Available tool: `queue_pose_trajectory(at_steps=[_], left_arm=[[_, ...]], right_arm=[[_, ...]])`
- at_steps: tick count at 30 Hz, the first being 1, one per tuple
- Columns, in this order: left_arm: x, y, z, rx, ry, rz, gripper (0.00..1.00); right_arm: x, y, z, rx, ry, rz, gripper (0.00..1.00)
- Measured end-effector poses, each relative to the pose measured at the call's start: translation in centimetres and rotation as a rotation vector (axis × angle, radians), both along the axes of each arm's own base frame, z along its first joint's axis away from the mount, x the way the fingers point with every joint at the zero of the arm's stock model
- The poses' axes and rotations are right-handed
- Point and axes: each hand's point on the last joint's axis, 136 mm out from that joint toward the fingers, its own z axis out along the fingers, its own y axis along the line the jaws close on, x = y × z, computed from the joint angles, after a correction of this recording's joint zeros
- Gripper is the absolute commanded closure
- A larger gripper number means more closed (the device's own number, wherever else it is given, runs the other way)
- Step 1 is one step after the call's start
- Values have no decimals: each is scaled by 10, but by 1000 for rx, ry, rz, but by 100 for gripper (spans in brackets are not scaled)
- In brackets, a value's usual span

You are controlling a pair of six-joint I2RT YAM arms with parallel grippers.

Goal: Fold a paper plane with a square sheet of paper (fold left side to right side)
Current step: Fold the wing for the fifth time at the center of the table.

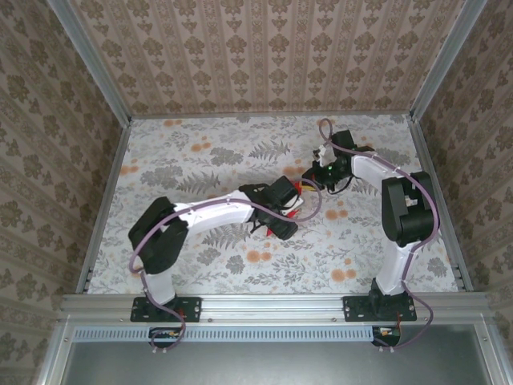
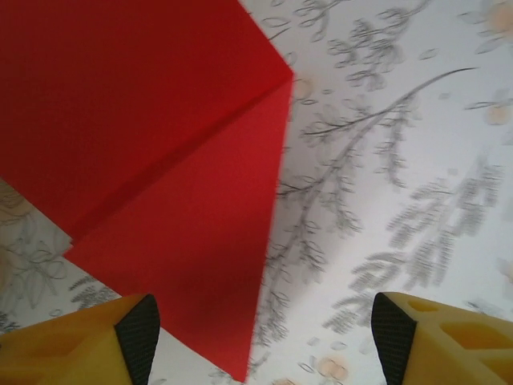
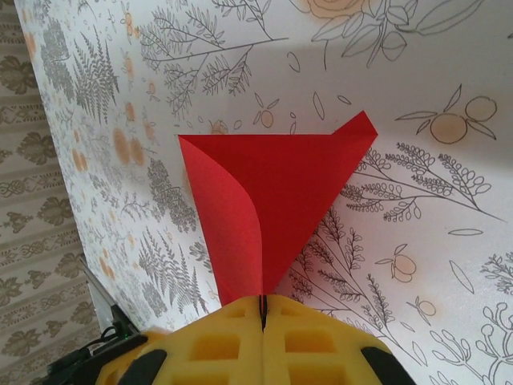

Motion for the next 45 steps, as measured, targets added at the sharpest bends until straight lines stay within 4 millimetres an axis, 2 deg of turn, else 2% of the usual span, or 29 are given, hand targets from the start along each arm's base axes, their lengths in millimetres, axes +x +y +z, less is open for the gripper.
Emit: queue_pose_trajectory(at_steps=[6,11,20,29,39,42,45], left_arm=[[16,-4,-15,128,-88,36,24],[22,-3,-25,223,-147,56,29],[23,6,-32,313,-195,72,47],[22,5,-31,318,-208,70,62],[20,3,-31,310,-200,70,85],[19,1,-32,301,-193,68,87],[18,-1,-33,288,-176,68,88]], right_arm=[[-1,2,0,0,3,2,100],[-1,2,-1,0,5,2,100],[-1,2,-6,-2,17,2,100],[-1,3,-15,-9,42,5,100],[1,1,-19,-25,46,0,100],[1,1,-20,-27,47,-1,99],[2,0,-20,-29,45,-2,92]])
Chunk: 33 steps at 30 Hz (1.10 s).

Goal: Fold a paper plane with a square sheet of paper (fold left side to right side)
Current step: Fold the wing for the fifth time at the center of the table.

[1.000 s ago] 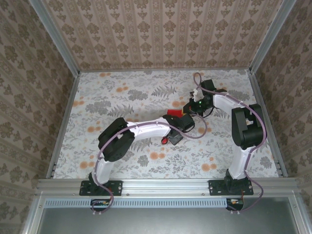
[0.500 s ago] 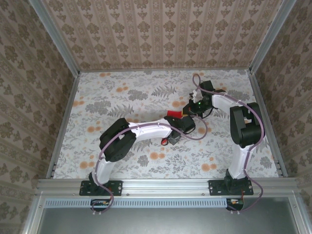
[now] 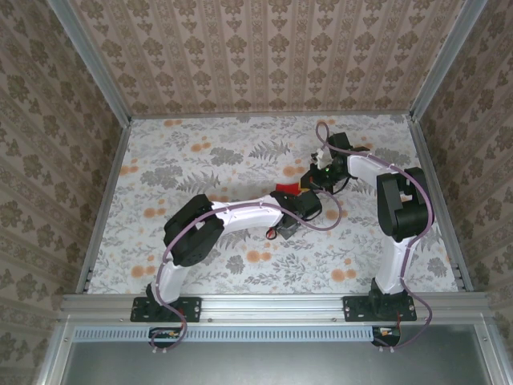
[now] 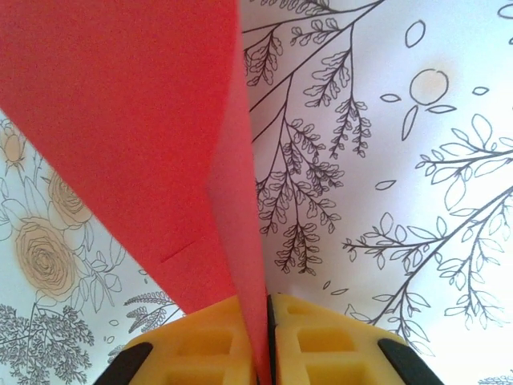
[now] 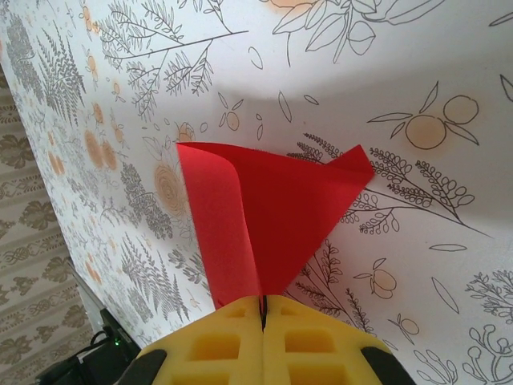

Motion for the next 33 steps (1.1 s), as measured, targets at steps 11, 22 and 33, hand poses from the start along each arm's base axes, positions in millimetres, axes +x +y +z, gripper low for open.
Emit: queue_pose_trajectory(at_steps=[11,22,33], left_arm=[[1,-6,-4,-77,77,30,80],[-2,-9,-5,-93,100,25,80],[0,-9,-4,-100,98,33,80]], right_arm=[[7,-7,0,-20,-25,-17,69],[7,-30,18,-50,-47,-110,50],[-15,-34,-10,-41,75,-169,49]])
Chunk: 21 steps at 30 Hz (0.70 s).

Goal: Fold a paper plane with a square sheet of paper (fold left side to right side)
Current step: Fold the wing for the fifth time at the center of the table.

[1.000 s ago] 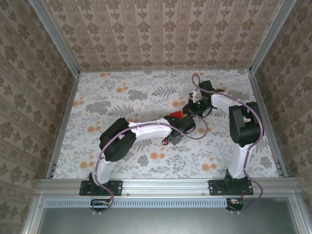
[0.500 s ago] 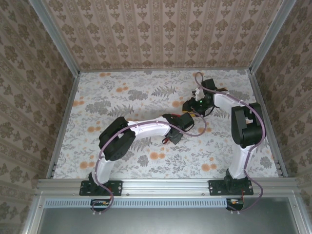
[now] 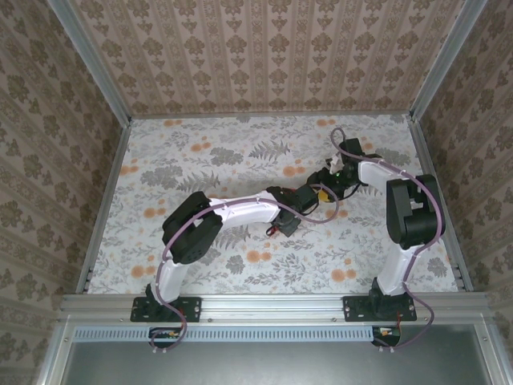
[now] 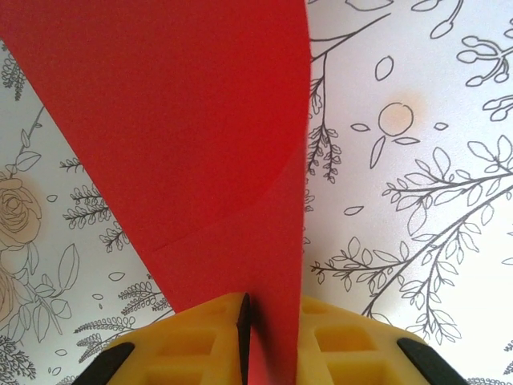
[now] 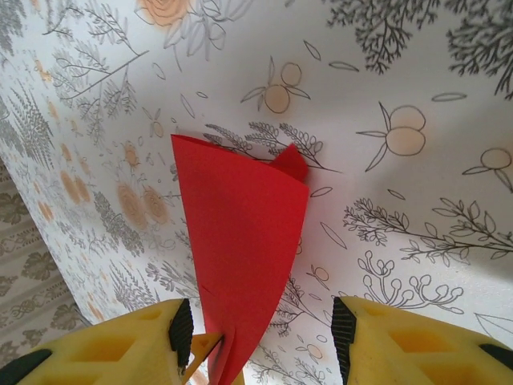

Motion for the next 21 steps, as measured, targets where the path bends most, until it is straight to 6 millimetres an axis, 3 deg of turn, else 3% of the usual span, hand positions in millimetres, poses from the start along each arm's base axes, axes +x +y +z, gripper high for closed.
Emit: queue_pose_trajectory(at_steps=[8,13,16,21], left_arm=[[0,0,0,-1,0,0,80],[1,-1,0,-4,-2,1,80],[1,-1,0,-7,-3,0,72],[-1,-4,-1,-26,1,-8,58]], right_arm=[[4,18,-15,47,33,-3,63],[3,22,-25,51,61,-8,86],[4,22,-25,53,63,-14,100],[3,22,-25,54,72,-21,100]])
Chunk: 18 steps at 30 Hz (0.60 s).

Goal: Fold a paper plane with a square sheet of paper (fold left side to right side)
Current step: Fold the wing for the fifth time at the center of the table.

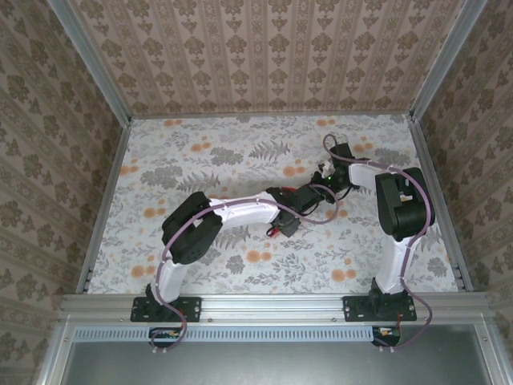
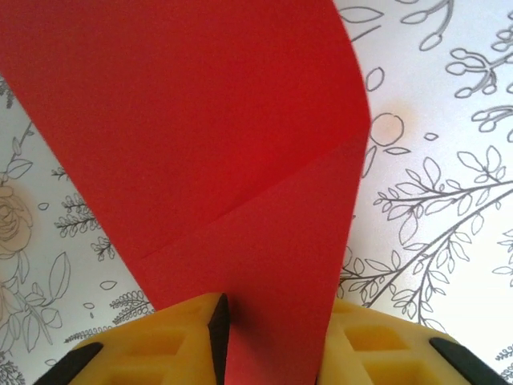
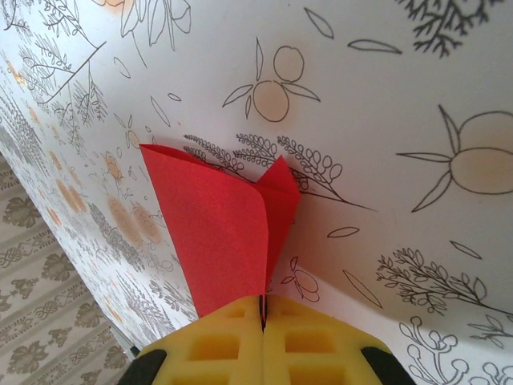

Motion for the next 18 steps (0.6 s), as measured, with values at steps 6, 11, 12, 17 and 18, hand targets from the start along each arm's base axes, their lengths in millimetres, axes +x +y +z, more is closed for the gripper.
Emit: queue_pose_trajectory(at_steps=[6,11,12,17,18], left_arm=[[0,-4,6,-25,-8,-2,64],[0,-5,6,-25,-9,-2,78],[1,-4,6,-25,-8,-2,79],[0,-5,6,-27,-5,0,87],[0,-5,6,-29,-2,0,88]], right_arm=[[0,0,0,0,0,0,100],[0,0,1,-1,0,3,100],[0,0,1,-1,0,4,100],[0,1,1,-3,-9,15,85],[0,1,2,-4,-10,16,78]])
